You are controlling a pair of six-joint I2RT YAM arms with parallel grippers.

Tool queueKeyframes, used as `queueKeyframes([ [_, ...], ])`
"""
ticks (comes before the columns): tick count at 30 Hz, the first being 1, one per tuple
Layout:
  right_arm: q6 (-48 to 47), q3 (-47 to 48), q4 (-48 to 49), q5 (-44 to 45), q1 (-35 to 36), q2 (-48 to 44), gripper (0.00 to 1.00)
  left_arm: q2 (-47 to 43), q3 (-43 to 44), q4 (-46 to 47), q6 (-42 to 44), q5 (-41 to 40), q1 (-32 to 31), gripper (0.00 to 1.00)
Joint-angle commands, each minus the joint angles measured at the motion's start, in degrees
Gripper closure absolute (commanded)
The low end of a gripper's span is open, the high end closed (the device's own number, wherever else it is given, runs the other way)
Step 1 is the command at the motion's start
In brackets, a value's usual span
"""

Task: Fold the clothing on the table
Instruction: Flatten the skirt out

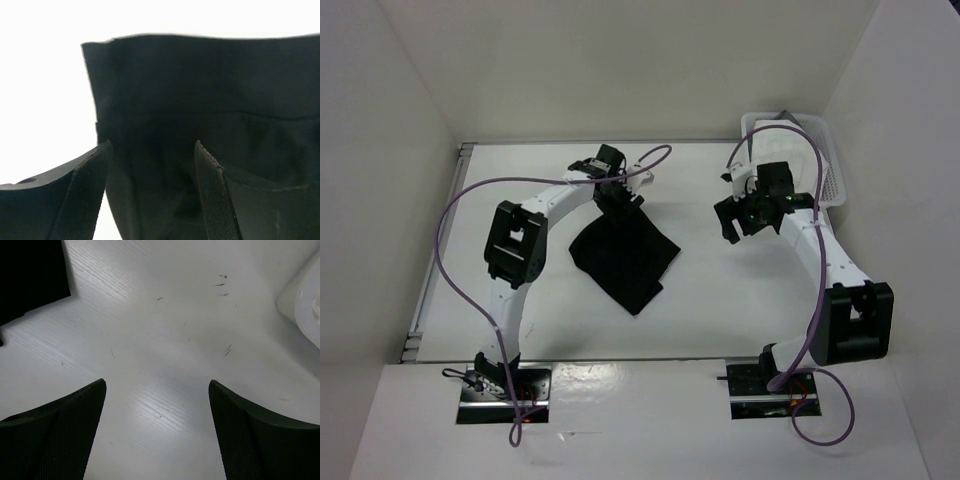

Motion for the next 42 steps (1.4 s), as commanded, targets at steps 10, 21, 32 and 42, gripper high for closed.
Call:
queueKeyframes([
  [10, 1.0, 0.0, -1.0, -3.9, -2.6, -2.1, 0.13, 4.9, 7.0, 3.9, 4.2, -2.1, 0.1, 0.27],
  [21, 1.0, 1.6, -2.1, -3.9, -3.1, -1.6, 0.13, 12.2, 17.9, -1.5, 4.2, -0.4, -0.4, 0.33],
  [32, 1.0, 3.2, -3.1, -4.5, -3.1, -1.0, 0.13, 11.8, 11.4, -4.4, 5.8, 0.7, -0.4, 0.47],
  [42, 2.0, 5.2, -3.6, -10.1, -3.1, 0.3, 0.14, 9.2, 5.5, -1.7, 2.2, 0.7, 0.6, 0.85],
])
